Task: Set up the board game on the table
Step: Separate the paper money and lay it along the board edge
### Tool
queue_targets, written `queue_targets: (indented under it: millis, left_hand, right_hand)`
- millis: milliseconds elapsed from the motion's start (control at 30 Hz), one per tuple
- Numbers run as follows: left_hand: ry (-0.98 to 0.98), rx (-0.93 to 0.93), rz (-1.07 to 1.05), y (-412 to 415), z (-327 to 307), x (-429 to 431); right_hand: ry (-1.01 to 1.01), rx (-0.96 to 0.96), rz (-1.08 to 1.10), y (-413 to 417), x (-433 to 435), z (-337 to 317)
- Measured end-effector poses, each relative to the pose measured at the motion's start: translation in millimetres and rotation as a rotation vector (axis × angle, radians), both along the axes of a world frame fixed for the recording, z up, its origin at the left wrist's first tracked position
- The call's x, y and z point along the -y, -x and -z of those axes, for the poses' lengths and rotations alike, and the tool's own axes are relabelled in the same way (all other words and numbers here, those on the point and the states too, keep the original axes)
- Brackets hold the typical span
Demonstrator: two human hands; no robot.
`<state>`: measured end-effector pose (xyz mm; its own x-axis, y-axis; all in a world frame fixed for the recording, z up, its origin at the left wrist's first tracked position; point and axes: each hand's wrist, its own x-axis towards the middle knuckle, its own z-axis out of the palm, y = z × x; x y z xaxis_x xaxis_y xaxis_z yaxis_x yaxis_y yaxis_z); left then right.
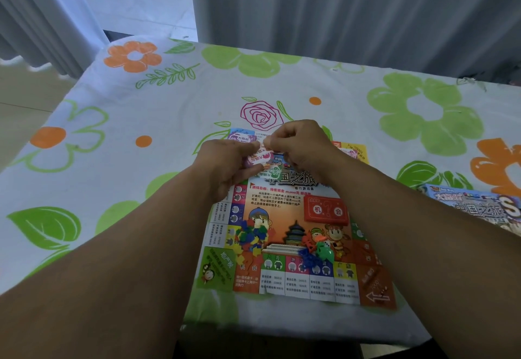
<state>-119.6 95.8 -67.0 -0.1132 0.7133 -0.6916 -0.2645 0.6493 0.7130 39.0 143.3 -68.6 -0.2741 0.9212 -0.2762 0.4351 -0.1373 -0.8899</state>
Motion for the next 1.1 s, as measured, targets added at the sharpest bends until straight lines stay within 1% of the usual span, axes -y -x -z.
queue_targets:
  millis: [100, 200, 333, 400, 567, 667, 733, 833, 867, 933, 1000, 1100]
  left_hand:
    - [0.037, -0.011, -0.007, 0, 0, -1]
    - [0.033, -0.061, 0.004, 4, 2, -1]
    - [-0.114, -0.081, -0.007, 4, 7, 3]
    - [-0.145, -0.077, -0.02, 4, 7, 4]
    - [-0.146, -0.083, -0.021, 3, 9, 3]
    - [-0.099, -0.086, -0.014, 5, 7, 4]
    - [-0.035, -0.086, -0.01, 6, 5, 2]
    - [-0.027, -0.077, 0.004, 3, 2, 1]
    - [-0.005, -0.066, 0.005, 2, 0, 1]
    - [0.011, -0.04, 0.011, -2, -3, 1]
    - [-0.007, -0.029, 0.004, -6, -5, 0]
    - [-0.049, -0.011, -0.011, -17, -6, 0]
  right_hand:
    - [0.052, -0.045, 0.108, 0, -3, 1]
    - [0.048, -0.034, 0.232, -2, -8, 4]
    - [0.04, 0.035, 0.3, -4, -11, 9]
    - [0.027, 0.059, 0.309, -3, -11, 12]
    - [-0.02, 0.126, 0.315, -3, -13, 17]
    - [-0.11, 0.211, 0.31, -4, -13, 16]
    - [-0.121, 0.159, 0.282, -4, -12, 13]
    - [0.004, 0.014, 0.148, -3, -5, 3]
    - [0.026, -0.003, 0.095, -3, -3, 2]
    - [0.007, -0.002, 0.032, -5, 0, 1]
    - [-0.013, 0.011, 0.032, -8, 0, 0]
    - [0.034, 0.004, 0.112, -21, -3, -5]
